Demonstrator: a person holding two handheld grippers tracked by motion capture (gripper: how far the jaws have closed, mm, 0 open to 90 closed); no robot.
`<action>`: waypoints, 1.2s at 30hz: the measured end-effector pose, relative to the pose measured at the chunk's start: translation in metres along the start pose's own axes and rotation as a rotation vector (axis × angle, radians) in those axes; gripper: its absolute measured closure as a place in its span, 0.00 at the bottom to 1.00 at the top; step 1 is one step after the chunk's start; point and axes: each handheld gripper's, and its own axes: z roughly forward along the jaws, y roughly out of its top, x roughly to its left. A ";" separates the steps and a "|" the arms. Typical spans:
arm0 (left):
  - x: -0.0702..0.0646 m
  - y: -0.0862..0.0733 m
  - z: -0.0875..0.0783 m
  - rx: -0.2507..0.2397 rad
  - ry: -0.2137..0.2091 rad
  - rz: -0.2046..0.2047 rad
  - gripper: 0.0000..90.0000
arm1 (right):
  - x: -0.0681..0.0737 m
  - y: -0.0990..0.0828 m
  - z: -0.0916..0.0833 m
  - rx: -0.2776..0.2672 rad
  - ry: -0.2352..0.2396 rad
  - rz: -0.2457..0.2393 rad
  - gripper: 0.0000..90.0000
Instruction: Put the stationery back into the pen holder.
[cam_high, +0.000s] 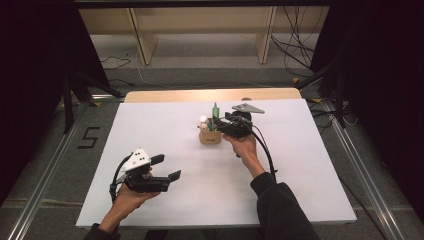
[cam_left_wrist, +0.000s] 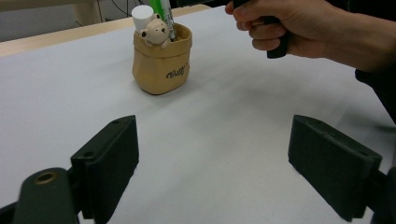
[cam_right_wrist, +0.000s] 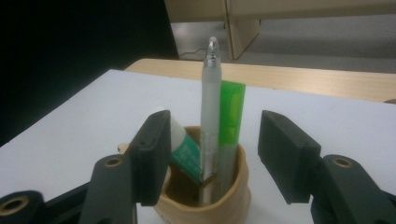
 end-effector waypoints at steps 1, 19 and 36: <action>0.000 0.000 0.000 -0.001 0.001 0.000 0.17 | -0.001 0.001 -0.002 0.002 0.002 -0.002 0.48; 0.001 0.000 0.000 -0.010 0.002 -0.008 0.17 | 0.009 0.009 -0.037 0.018 0.069 -0.042 0.38; 0.002 0.000 -0.001 -0.010 -0.003 -0.016 0.17 | 0.016 0.000 -0.055 -0.001 0.113 -0.076 0.32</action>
